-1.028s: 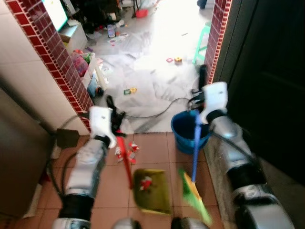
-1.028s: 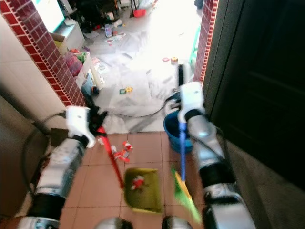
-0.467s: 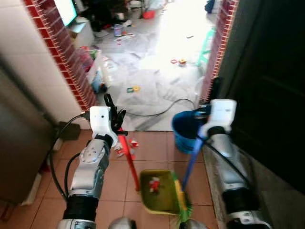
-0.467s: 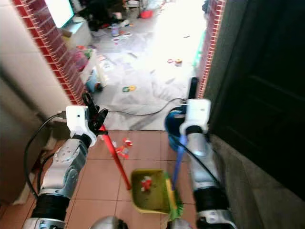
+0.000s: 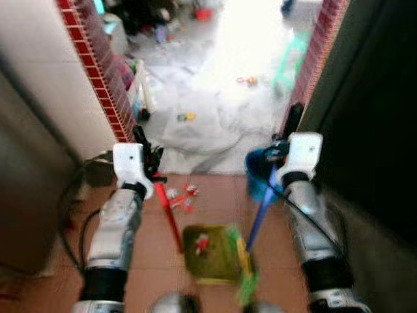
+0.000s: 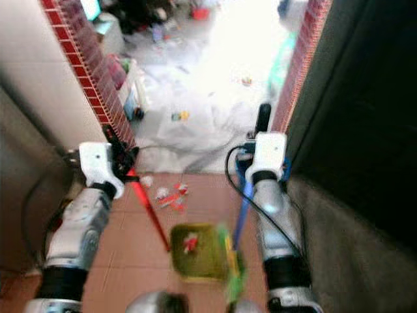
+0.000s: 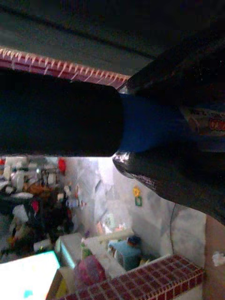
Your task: Sweep floor
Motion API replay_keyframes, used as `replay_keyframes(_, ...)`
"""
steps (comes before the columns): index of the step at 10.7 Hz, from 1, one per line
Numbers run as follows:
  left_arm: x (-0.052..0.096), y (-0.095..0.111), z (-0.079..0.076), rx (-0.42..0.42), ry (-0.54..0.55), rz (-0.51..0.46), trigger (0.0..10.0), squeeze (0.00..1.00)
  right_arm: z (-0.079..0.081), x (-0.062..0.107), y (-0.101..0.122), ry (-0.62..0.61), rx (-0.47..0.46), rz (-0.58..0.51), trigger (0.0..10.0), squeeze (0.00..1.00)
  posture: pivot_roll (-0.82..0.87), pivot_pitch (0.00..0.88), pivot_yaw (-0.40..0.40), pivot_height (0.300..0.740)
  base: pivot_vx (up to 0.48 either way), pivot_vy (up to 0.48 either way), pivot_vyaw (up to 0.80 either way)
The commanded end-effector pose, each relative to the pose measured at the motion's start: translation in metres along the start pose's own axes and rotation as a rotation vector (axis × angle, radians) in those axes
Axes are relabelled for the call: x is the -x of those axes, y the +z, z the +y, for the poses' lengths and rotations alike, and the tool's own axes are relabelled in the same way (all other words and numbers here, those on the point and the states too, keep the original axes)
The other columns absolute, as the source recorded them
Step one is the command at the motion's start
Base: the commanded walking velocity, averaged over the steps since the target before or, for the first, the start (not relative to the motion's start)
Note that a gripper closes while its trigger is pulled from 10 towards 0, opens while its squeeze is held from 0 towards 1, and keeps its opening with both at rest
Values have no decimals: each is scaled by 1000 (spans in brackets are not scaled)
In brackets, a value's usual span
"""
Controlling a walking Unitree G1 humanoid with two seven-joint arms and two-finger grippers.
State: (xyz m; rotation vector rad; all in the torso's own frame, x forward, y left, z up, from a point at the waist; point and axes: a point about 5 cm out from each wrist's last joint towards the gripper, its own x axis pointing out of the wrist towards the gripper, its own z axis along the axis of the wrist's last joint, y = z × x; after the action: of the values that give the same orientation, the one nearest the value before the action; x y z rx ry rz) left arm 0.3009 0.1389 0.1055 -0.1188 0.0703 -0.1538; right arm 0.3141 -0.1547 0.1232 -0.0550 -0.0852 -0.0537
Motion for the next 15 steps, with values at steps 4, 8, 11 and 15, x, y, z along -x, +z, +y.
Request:
replay_keyframes(4, -3, 18, -7, 17, -29, -107, 10000, 0, -9, -9, 14, -40, 35, -48, 10000, 0, -100, 0, 67, 740, 0, 0, -120)
replay_keyframes(8, -9, 35, 0, 26, 5, -172, 10000, 0, -8, -13, 18, -16, 49, -73, 10000, 0, -101, 0, 62, 740, 0, 0, -733)
replay_keyframes(11, -11, 84, 11, 56, 87, -364, 10000, 0, -18, -10, 9, -13, 95, -49, 10000, 0, -105, 0, 58, 740, 189, 0, 0)
replay_keyframes(15, -9, 129, 15, 77, 121, -497, 10000, 0, -22, -8, 1, -12, 119, -28, 10000, 0, -104, 0, 55, 740, 330, 0, 0)
